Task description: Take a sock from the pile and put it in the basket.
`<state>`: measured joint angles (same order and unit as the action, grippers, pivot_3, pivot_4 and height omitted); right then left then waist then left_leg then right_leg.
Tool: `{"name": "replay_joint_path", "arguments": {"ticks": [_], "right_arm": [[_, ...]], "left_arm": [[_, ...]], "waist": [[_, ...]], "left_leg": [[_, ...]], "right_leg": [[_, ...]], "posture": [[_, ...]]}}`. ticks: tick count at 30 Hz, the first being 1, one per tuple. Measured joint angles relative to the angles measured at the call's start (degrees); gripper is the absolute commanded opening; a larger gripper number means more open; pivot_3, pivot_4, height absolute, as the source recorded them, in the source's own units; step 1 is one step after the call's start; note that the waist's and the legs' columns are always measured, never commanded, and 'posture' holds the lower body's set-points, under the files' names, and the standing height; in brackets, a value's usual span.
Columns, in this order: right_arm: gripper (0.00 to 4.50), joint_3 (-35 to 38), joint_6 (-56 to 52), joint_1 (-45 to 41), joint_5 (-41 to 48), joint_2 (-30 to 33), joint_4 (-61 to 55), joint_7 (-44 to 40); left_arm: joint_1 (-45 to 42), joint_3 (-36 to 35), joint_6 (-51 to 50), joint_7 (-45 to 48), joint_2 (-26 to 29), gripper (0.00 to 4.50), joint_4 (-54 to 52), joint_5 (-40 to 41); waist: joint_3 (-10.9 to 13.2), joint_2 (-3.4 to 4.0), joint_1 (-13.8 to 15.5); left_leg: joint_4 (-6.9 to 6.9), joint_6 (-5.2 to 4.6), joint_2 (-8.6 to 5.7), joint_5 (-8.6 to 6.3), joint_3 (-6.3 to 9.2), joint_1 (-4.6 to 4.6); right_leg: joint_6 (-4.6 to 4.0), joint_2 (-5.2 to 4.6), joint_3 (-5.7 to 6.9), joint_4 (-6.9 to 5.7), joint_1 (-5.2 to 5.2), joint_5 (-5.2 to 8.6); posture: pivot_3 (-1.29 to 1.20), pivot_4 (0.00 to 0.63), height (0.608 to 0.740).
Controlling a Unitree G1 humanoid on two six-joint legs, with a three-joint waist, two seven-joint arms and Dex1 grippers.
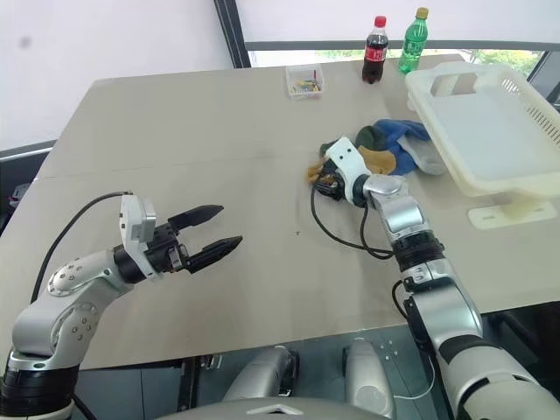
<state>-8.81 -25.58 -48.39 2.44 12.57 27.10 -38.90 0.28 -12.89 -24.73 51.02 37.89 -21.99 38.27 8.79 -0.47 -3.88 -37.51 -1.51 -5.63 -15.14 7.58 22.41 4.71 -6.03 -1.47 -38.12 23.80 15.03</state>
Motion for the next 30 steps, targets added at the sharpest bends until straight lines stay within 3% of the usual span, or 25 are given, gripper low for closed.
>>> {"name": "replay_joint_path", "arguments": {"ticks": [7, 10, 14, 15, 25, 30], "right_arm": [[2.94, 0.0, -0.6, -2.7, 0.1, -0.5, 1.5, 0.2], [2.15, -0.3, 0.9, -2.7, -0.6, -0.5, 5.0, 0.6], [0.35, -0.4, 2.5, -2.7, -1.8, -0.4, 8.3, 0.7], [0.07, -0.4, 2.8, -2.7, -1.9, -0.4, 8.8, 0.7], [0.07, 0.8, 1.5, -2.9, -0.5, -0.4, 7.2, -0.1], [0.07, 2.6, -6.7, -2.0, 3.6, 0.9, -4.0, -1.6]], "left_arm": [[0.0, 0.0, 0.0, 0.0, 0.0, 4.50, 0.0, -0.2], [0.0, 0.0, 0.0, 0.0, -0.2, 4.50, 0.0, -0.2], [0.3, 0.0, 0.0, -0.2, -0.7, 4.50, 0.0, -0.2], [0.4, 0.0, 0.0, -0.2, -0.7, 4.50, 0.0, -0.2], [1.6, 0.0, 0.1, -1.2, -1.0, 4.50, -0.1, -0.3], [1.6, 0.0, 0.1, -1.1, -1.0, 4.50, -0.2, -0.3]], "waist": [[0.0, 0.00, 0.2], [0.0, 0.00, 0.1], [0.0, 0.00, 0.1], [0.0, 0.00, 0.0], [0.0, 0.00, 0.0], [0.0, 0.00, 0.2]], "left_leg": [[0.00, 0.00, 0.00, 0.00, 0.00, 0.01], [0.00, 0.00, 0.00, 0.00, 0.00, 0.01], [0.01, 0.00, 0.00, 0.00, 0.00, 0.02], [0.01, 0.00, 0.00, 0.00, 0.00, 0.01], [0.02, 0.00, 0.00, 0.00, 0.00, 0.02], [0.02, 0.00, 0.00, 0.00, 0.04, 0.06]], "right_leg": [[0.00, 0.00, 0.01, 0.02, 0.00, 0.00], [0.00, 0.00, 0.01, 0.01, 0.00, 0.00], [0.00, 0.00, 0.00, 0.02, 0.01, 0.00], [0.00, 0.00, 0.00, 0.02, 0.01, 0.00], [0.00, 0.00, 0.00, 0.02, 0.02, 0.00], [0.00, -0.01, 0.04, 0.04, 0.04, 0.00]], "posture": [[0.00, 0.150, 0.740], [0.00, 0.150, 0.740], [0.00, 0.150, 0.740], [0.00, 0.150, 0.740], [0.00, 0.150, 0.740], [0.00, 0.150, 0.740]]}}
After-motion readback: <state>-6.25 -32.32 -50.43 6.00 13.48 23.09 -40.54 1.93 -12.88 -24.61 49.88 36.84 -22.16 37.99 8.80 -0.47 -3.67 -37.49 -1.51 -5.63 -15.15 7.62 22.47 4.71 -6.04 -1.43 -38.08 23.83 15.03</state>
